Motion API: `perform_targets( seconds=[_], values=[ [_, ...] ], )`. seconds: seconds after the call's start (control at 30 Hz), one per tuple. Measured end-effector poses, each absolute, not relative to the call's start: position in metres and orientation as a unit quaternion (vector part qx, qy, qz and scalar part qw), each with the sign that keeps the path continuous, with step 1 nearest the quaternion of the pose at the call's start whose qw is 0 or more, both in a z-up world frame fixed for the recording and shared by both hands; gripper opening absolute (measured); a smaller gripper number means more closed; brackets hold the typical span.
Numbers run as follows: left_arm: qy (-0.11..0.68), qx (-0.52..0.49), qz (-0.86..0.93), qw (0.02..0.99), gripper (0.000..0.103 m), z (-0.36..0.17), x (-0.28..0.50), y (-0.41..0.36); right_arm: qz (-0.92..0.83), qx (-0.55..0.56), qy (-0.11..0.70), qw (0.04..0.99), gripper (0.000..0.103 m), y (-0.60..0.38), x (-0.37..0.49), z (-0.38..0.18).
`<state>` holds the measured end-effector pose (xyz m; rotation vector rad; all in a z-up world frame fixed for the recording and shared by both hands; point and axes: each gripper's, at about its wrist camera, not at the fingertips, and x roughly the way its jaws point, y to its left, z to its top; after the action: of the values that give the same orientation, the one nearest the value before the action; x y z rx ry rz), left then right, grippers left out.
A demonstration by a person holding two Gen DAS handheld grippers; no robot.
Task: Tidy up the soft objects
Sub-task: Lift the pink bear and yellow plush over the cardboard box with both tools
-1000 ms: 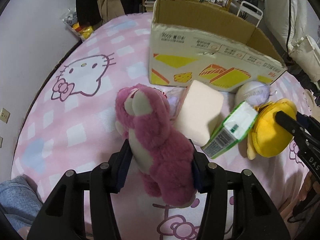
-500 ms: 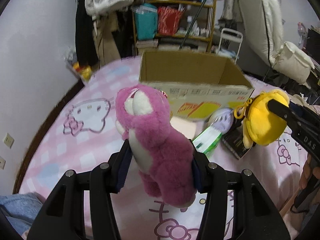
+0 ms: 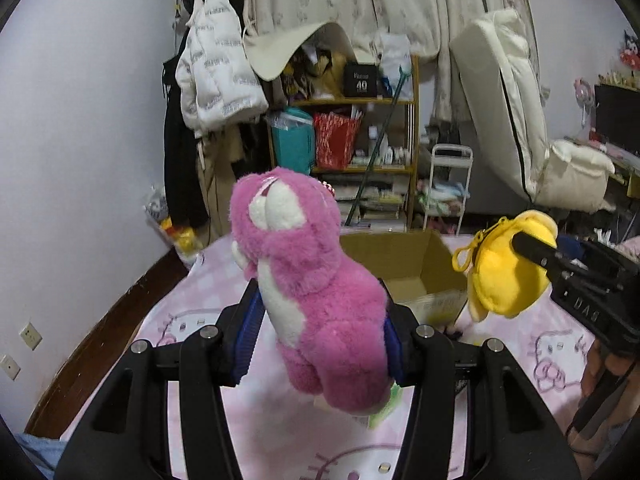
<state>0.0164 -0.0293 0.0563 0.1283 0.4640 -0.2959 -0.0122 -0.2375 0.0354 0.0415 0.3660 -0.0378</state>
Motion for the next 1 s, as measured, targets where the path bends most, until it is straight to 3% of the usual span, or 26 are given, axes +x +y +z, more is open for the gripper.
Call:
perform_targets(
  seconds=[0.4,1.0],
  values=[
    [0.159,0.061,-0.143,0.975,0.051,0.104,0.057,-0.041,-0.017,-0.003,0.13,0.991,0.04,-0.242,0.021,0.077],
    [0.204,0.054,-0.149,0.966,0.051,0.032,0.113,-0.058,-0.015,-0.004,0.149,0.989,0.04,-0.246,0.065,0.037]
  ],
)
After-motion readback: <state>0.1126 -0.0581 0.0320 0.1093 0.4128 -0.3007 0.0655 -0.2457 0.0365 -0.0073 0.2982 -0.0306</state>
